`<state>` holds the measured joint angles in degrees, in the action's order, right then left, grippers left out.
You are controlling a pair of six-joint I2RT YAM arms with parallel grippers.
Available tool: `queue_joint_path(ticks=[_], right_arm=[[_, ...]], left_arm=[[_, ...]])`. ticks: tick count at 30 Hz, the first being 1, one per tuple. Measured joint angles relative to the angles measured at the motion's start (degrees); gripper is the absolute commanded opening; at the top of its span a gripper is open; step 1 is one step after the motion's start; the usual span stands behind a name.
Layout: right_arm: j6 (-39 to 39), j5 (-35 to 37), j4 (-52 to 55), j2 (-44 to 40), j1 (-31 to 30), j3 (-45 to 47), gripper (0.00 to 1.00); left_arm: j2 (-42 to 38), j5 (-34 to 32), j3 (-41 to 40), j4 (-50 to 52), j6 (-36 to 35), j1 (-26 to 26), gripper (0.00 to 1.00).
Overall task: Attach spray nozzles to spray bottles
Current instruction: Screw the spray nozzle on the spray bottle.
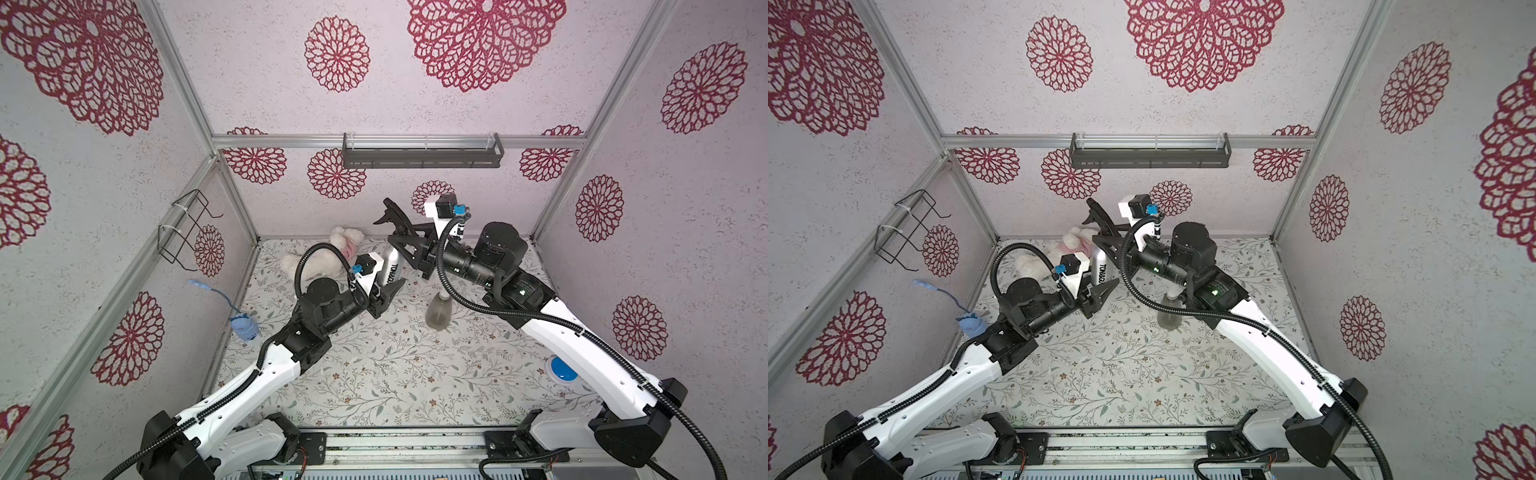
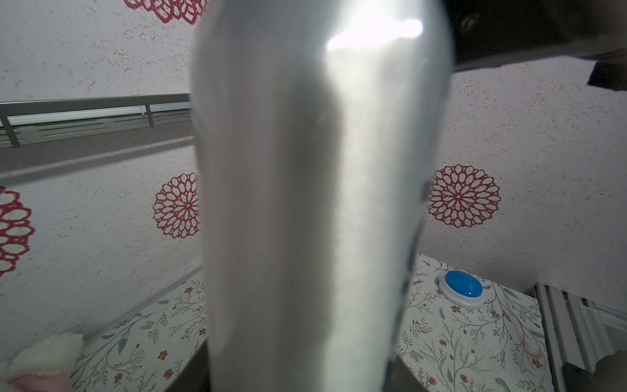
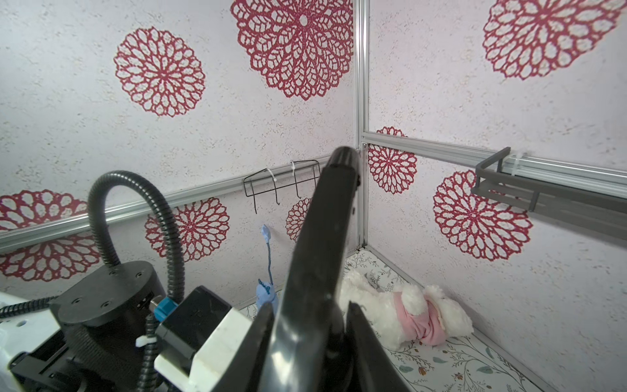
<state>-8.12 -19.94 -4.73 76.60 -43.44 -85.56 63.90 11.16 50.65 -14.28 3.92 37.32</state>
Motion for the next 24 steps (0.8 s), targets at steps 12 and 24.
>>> queue_joint_path(ticks=[12, 24], right_arm=[[7.7, 27.5, -6.4, 0.7, -13.5, 3.4, 0.23], [8.6, 50.4, 0.2, 7.1, -19.5, -4.6, 0.22]], left_arm=[[0.7, -2.4, 0.0, 0.1, 0.8, -0.1, 0.05], [1.0, -9.6, 0.8, 4.1, 0.1, 0.0, 0.03]])
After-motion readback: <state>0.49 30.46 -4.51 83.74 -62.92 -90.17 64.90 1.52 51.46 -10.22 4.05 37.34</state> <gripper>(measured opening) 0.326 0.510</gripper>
